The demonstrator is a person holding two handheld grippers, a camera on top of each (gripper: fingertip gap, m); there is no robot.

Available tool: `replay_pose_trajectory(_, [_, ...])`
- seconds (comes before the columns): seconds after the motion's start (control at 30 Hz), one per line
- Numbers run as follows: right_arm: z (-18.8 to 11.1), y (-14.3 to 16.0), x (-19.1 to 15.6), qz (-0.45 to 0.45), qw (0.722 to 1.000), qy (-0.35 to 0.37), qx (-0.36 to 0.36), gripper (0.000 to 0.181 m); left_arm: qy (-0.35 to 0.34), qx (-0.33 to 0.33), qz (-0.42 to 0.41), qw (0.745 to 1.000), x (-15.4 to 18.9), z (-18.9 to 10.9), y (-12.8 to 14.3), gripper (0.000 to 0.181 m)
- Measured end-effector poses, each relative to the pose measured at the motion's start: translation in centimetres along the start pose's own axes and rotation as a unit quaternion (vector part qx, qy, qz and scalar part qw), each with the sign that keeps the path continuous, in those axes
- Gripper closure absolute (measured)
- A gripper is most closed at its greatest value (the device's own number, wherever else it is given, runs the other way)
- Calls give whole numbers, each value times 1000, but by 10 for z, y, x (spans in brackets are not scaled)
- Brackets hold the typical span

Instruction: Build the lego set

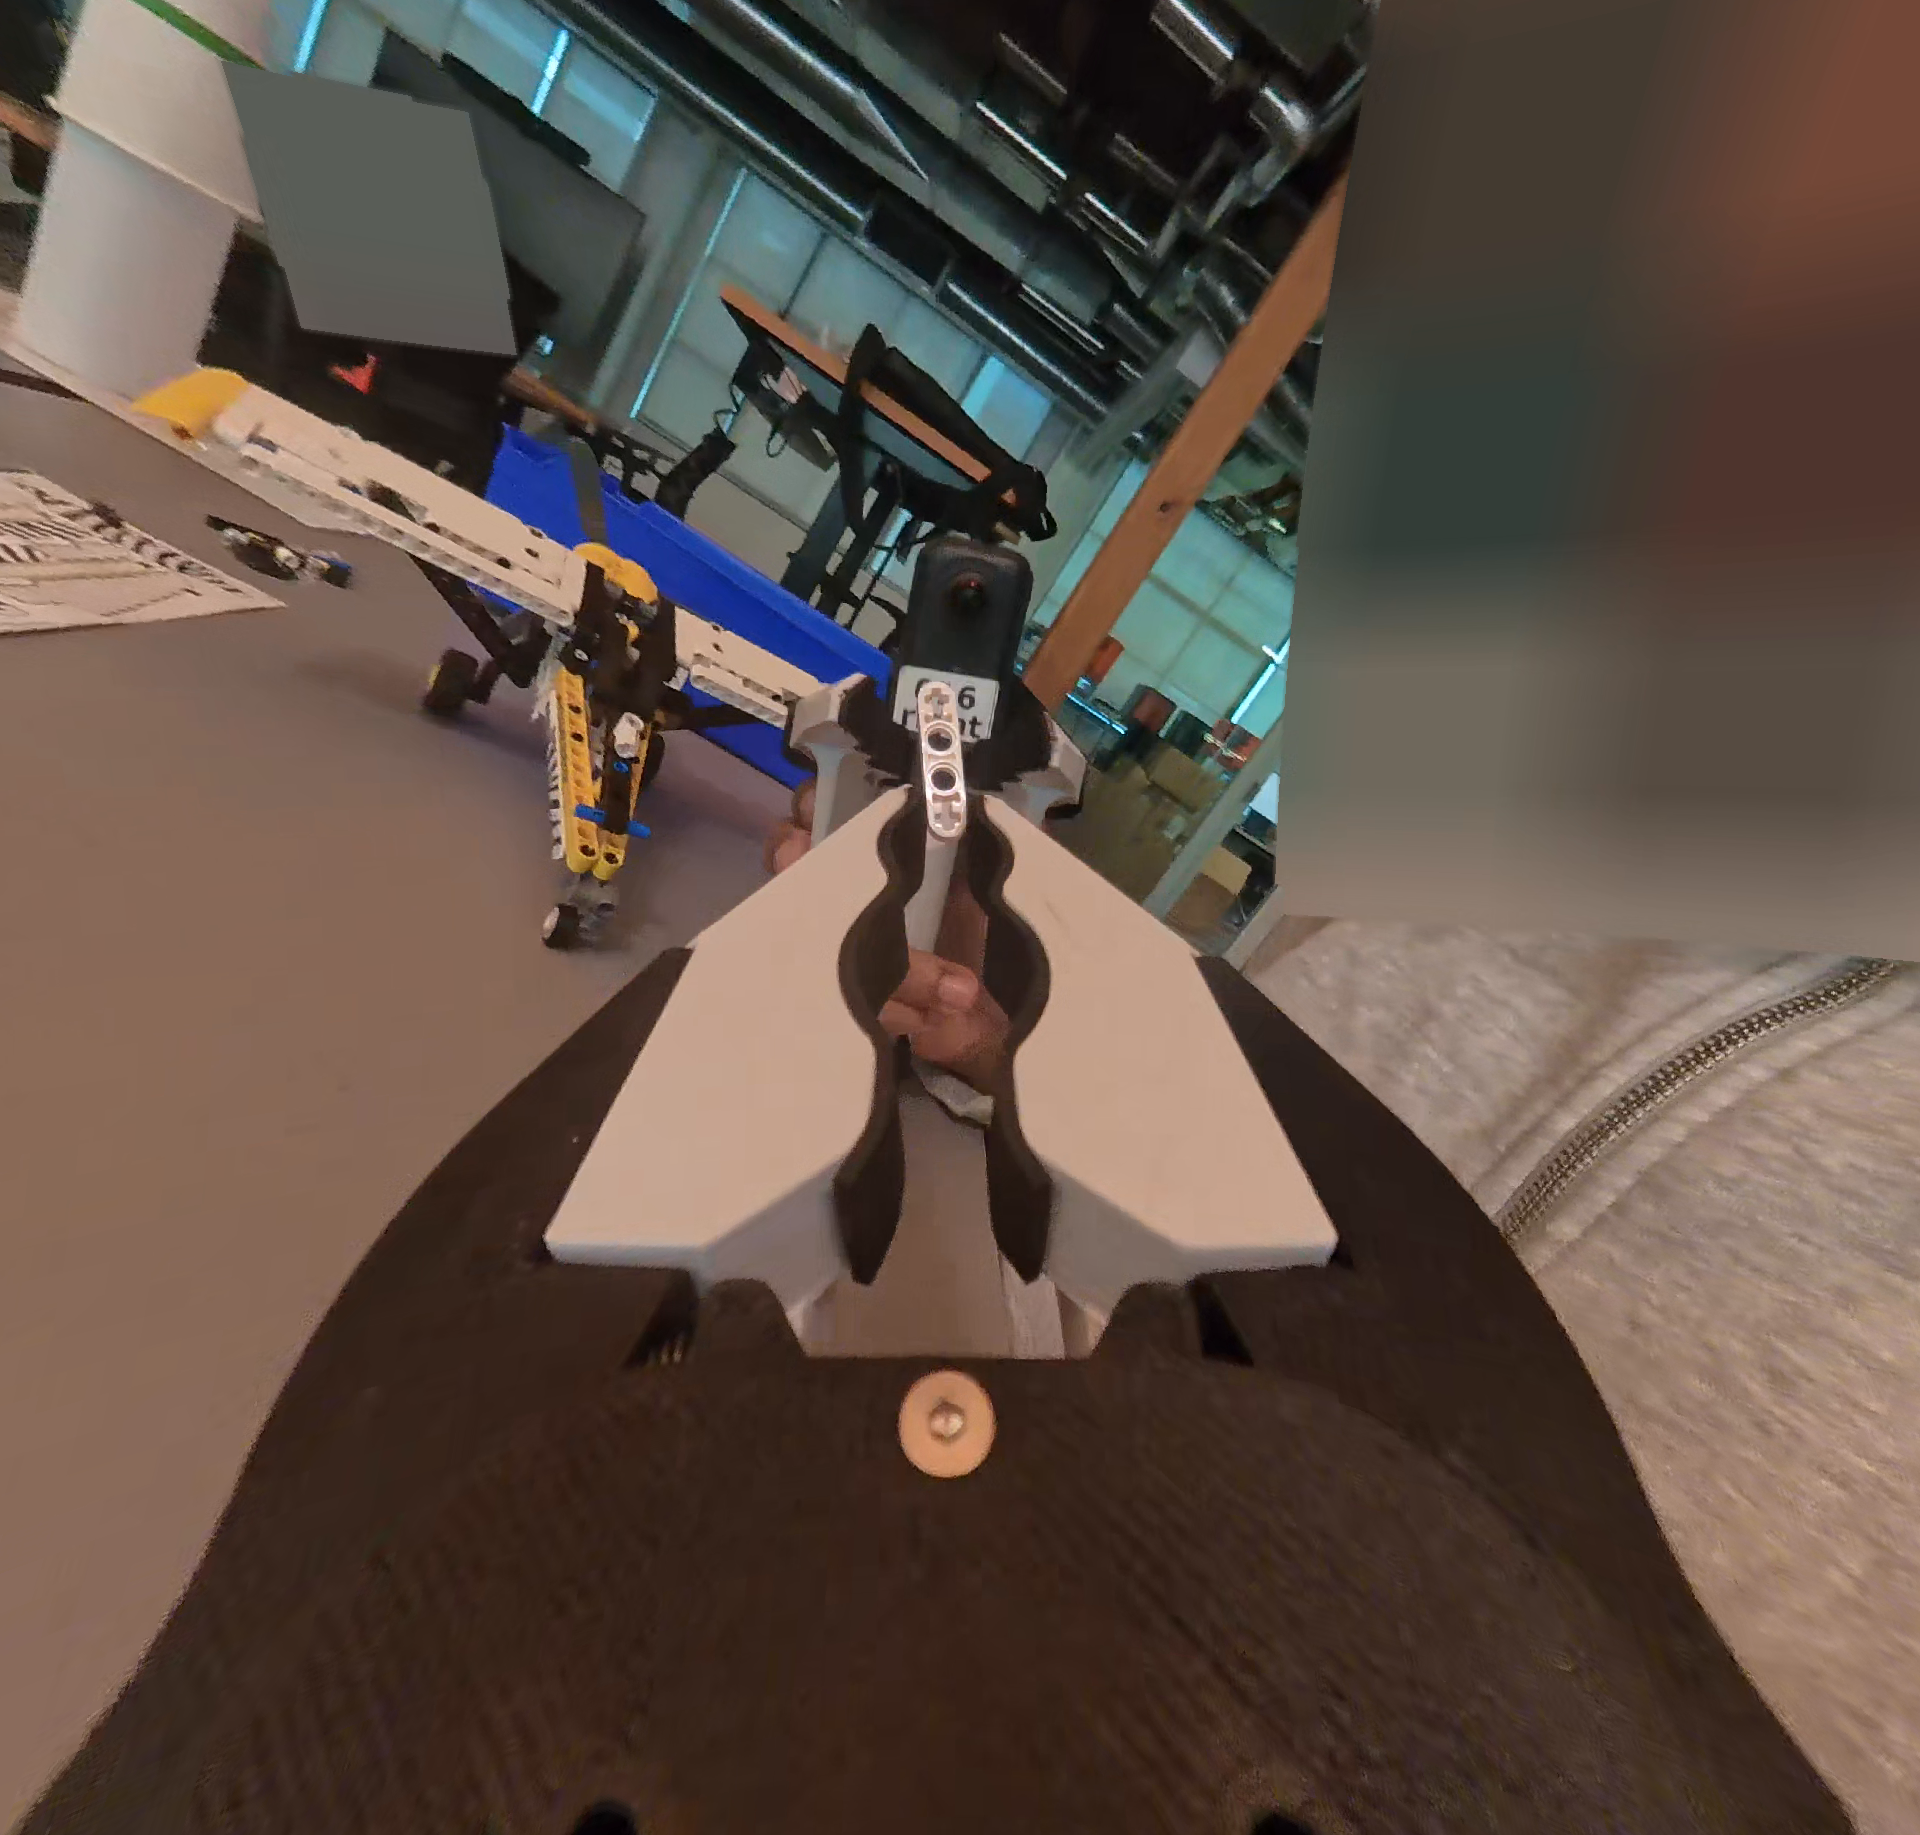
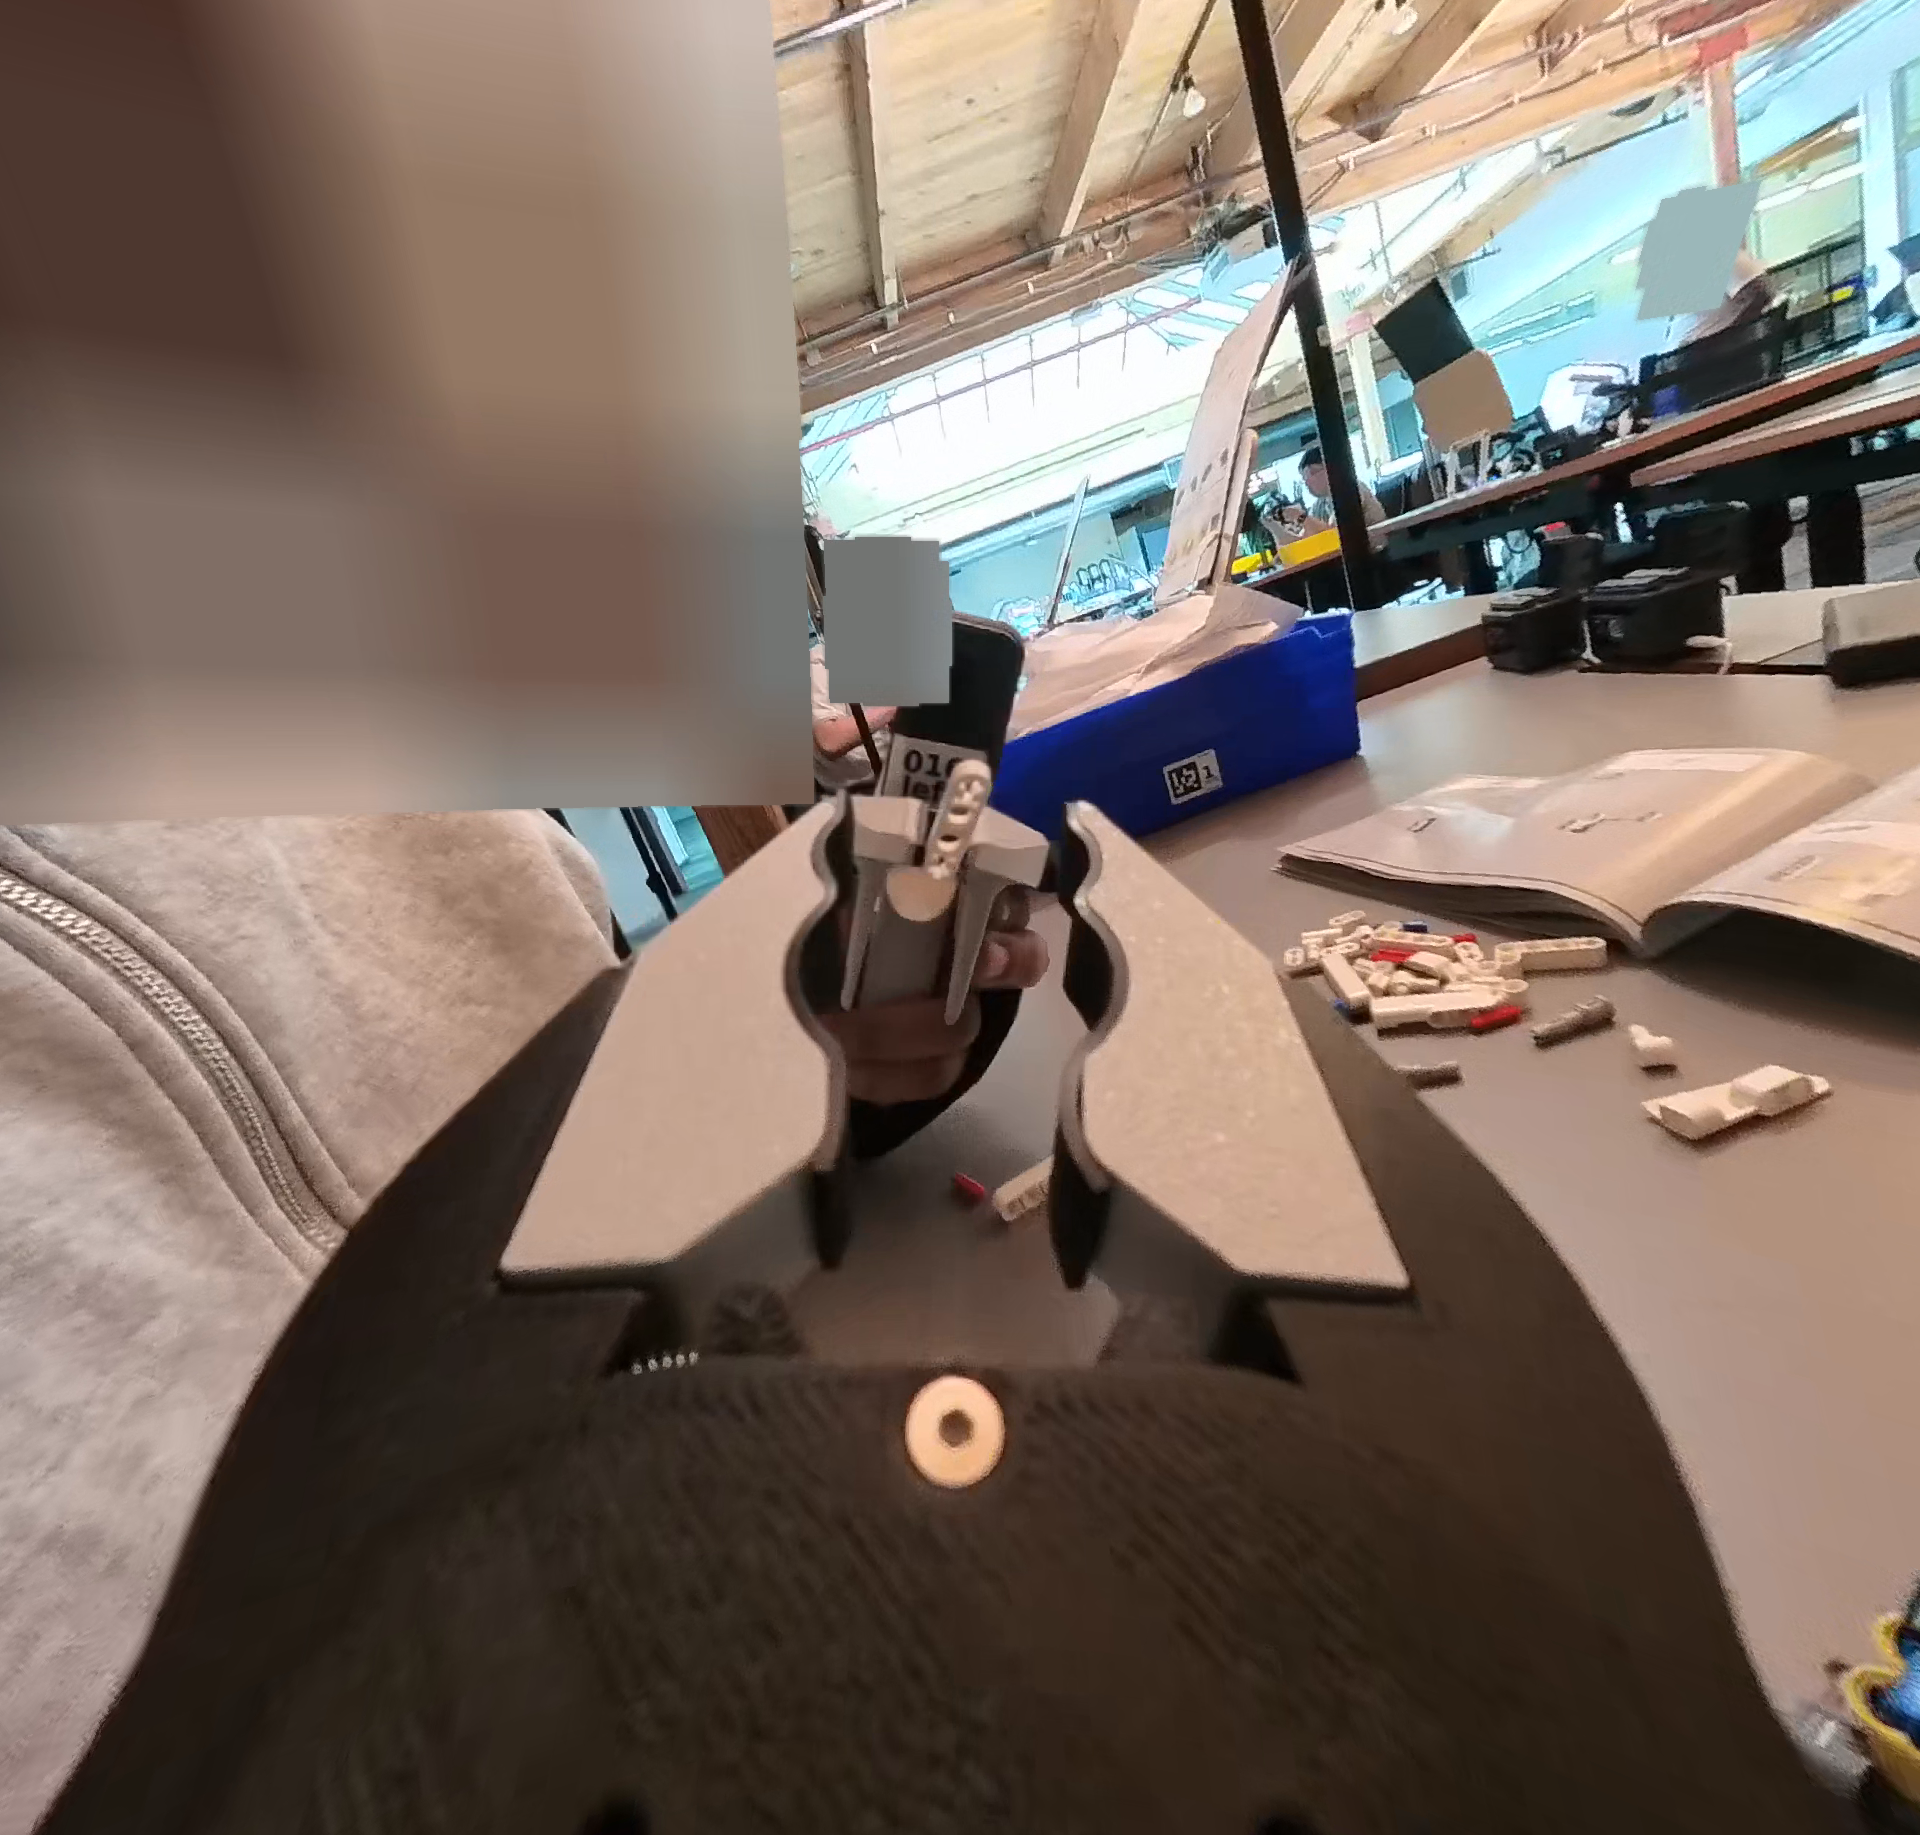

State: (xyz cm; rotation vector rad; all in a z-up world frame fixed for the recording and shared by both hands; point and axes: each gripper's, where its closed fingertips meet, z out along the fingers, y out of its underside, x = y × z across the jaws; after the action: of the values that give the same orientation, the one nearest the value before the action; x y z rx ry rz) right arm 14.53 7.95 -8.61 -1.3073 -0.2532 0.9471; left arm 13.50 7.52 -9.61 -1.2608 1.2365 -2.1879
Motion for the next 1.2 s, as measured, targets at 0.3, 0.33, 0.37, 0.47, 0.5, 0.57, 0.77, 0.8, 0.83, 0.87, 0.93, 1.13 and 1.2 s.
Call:
replay_pose_trajectory(0.3, [3, 10, -4, -21, 999, -3, -33, 176, 7, -28, -11, 1000, -2, 5, 13, 176])
replay_pose_trajectory(0.33, [3, 10, -4, -21, 999, -3, -35, 176, 9, -32, -18, 999, -3, 6, 15, 176])
replay_pose_trajectory(0.37, [3, 10, -4, -20, 999, -6, -35, 176, 13, -37, -22, 999, -2, 6, 17, 176])
replay_pose_trajectory(0.47, [4, 13, -8, -11, 999, -19, -42, 176, 17, -55, -14, 998, 0, 8, 22, 176])
replay_pose_trajectory(0.5, [4, 14, -8, -12, 999, -19, -47, 176, 14, -60, -11, 998, 0, 9, 23, 176])
replay_pose_trajectory(0.57, [5, 17, -8, -17, 998, -17, -54, 176, 15, -63, -15, 998, -1, 10, 25, 176])
replay_pose_trajectory(0.77, [6, 16, -10, -11, 998, -27, -50, 176, 24, -53, -25, 998, 1, 10, 24, 168])
replay_pose_trajectory(0.8, [6, 15, -10, -8, 998, -28, -48, 176, 30, -52, -29, 998, 2, 10, 23, 167])
replay_pose_trajectory(0.83, [6, 15, -11, 0, 998, -30, -46, 176, 34, -50, -33, 998, 3, 11, 23, 168])
replay_pose_trajectory(0.87, [7, 15, -11, 14, 998, -36, -43, 176, 36, -48, -35, 998, 4, 11, 23, 168])
replay_pose_trajectory(0.93, [7, 15, -10, 48, 997, -47, -41, 176, 41, -44, -40, 997, 5, 13, 23, 171])
replay_pose_trajectory(1.13, [6, 11, -6, 77, 996, -48, -26, 176, 32, -30, -45, 998, 1, 12, 21, 177])
replay_pose_trajectory(1.2, [5, 10, -5, 81, 995, -46, -23, 176, 32, -25, -44, 998, 1, 10, 20, 177])
